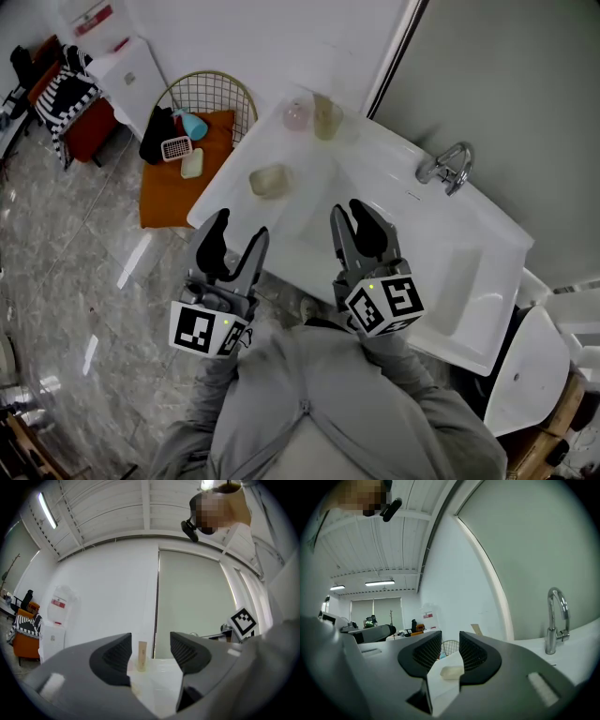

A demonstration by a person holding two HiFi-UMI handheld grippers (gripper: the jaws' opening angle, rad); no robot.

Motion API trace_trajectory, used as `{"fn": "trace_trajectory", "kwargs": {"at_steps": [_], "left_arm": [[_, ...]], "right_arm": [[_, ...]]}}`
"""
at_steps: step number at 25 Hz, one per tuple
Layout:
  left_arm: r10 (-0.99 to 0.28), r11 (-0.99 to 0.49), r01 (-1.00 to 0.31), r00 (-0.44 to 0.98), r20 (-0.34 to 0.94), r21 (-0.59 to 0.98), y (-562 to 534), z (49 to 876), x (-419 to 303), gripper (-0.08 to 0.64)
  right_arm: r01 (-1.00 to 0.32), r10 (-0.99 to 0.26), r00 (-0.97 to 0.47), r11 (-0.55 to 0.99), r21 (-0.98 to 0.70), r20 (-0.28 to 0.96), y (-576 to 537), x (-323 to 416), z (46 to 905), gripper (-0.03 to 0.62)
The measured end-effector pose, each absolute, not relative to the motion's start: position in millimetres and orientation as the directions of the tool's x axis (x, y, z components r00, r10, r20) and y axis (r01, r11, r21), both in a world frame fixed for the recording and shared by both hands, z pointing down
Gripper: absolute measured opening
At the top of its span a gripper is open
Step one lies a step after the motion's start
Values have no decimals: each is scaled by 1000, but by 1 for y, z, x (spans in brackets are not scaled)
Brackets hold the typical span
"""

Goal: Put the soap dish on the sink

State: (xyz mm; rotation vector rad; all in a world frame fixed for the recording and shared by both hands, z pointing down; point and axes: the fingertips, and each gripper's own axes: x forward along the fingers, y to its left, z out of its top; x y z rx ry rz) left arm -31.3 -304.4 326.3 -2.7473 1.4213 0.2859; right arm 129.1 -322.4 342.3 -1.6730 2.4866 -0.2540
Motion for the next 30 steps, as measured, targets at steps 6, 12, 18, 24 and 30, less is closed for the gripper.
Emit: {"fn": "trace_trajectory", "kwargs": {"at_steps": [6,12,18,24,30], "left_arm": [[-800,-588,-807,573,-175,47,-302,327,-34,282],[-791,-601,-798,586,-175,42,-301,327,-33,282],[-786,-607,-794,592,-176,39,-298,325,-32,282],[-790,-601,-798,587,-178,35,-295,325,-36,282],[-796,-593,-805,579,-177,33,-296,325,-39,282]], "right_arm": [[-919,-940,-340,333,-213,-2,-301,134,348,107],[-922,-944,-331,321,-218,9,-294,134,355,107],[-922,-941,-338,327,-208,16,-292,131,354,107],[-927,-939,-339,324,-188,57,-292,127,361,107],[-926,-934,-353,339,-164,59,-295,120,361,107]]}}
